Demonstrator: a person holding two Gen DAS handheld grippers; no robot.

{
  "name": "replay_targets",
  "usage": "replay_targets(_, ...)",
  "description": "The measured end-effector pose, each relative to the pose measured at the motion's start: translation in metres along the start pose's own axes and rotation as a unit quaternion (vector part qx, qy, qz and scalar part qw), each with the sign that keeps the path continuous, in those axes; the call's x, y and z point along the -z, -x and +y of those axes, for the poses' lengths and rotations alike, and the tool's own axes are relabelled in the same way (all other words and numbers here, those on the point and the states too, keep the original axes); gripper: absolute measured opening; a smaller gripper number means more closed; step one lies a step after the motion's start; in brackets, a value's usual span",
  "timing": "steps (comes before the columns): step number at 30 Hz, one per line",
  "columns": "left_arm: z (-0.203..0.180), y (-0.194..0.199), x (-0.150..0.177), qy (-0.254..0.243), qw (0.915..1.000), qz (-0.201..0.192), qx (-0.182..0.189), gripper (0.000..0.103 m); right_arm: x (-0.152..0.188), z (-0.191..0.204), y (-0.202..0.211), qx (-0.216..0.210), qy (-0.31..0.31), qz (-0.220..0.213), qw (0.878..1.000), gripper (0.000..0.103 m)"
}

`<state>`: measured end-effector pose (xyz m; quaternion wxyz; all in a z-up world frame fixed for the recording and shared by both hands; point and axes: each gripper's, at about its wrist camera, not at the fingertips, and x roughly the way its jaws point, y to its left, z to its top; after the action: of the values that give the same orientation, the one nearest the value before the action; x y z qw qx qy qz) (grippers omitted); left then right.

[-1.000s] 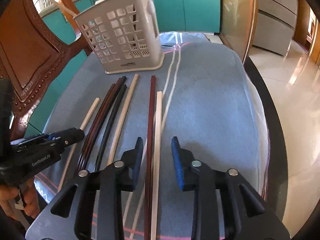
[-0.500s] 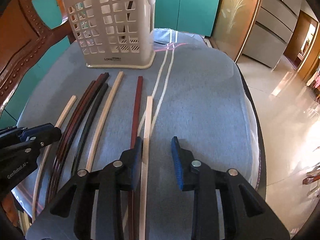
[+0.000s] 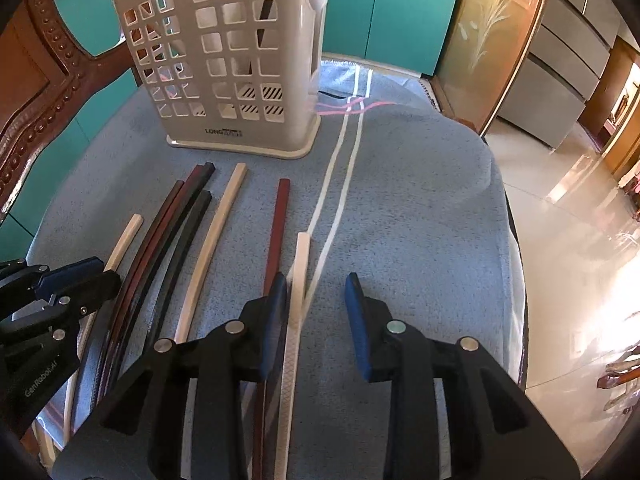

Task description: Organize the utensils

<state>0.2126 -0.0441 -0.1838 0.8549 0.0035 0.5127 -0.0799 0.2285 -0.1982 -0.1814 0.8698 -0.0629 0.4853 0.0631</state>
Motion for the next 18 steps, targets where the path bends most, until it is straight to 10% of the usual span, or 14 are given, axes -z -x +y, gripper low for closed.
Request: replay_targets(18,0.015,0.002,-0.006,0.032,0.9993,-0.009,0.019,0.007,0.011,-0.007,0.023,-0.045,-0.019,-0.038,0.998,0.006)
